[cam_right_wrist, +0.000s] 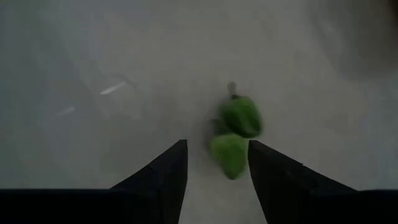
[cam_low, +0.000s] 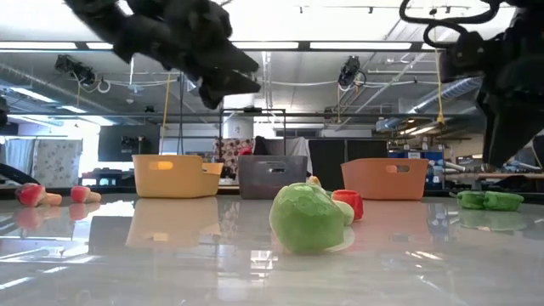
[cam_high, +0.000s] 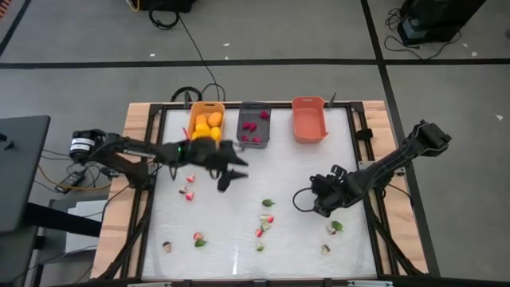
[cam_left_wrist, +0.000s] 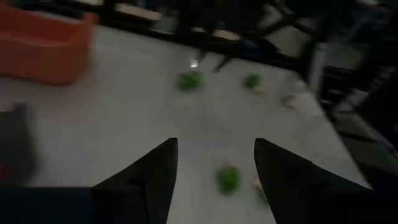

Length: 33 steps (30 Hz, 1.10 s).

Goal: Sort produce into baskets
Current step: Put the green chili pepper into the black bin

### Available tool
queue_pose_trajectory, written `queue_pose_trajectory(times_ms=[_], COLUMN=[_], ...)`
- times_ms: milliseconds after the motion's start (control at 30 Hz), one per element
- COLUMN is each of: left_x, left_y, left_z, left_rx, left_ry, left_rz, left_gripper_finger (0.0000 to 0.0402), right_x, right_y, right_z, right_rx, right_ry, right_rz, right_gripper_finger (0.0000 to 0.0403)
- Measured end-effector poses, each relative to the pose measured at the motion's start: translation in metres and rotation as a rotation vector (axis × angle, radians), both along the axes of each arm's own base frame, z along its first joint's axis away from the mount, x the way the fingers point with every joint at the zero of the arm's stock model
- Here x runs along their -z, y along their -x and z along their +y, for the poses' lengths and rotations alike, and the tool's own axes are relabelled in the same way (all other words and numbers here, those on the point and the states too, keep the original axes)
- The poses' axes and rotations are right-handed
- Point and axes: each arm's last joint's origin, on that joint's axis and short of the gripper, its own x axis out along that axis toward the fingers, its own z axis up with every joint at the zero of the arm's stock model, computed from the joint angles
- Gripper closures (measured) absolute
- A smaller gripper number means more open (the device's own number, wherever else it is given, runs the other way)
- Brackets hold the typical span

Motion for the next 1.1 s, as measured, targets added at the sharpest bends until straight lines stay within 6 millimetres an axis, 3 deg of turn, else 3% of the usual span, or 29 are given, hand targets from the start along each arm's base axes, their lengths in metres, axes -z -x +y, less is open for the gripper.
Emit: queue_pose_trajectory(times_ms=[200,333,500,800,1100], left_x=[0.016,0.027,0.038,0.048,0.049], left_y=[0.008,0.015,0.024,0.03,0.03], left_z=[-0.038,-0.051,-0.065,-0.063,-0.062], left_rx=[0.113,0.135,0.103,-0.158,-0.177], left_ry=[-0.09,-0.095,-0.102,-0.129,-0.133], left_rz=[-0.002,0.035,0.068,0.126,0.132], left_gripper_finger=[0.0183,0.0183,0.0183,0.0184,0.0184], right_x=[0.002,0.0,-0.007,0.015,0.035], right_y=[-0.018,-0.034,-0.046,-0.081,-0.093], right_z=[0.014,0.016,0.013,0.002,-0.009], right_rx=[-0.152,-0.243,-0.288,-0.292,-0.293], right_ry=[-0.094,-0.168,-0.142,-0.087,-0.067], right_rz=[-0.204,-0.349,-0.463,-0.541,-0.49], right_gripper_finger=[0.0222,0.0222,0.0222,0.0222,0.0222])
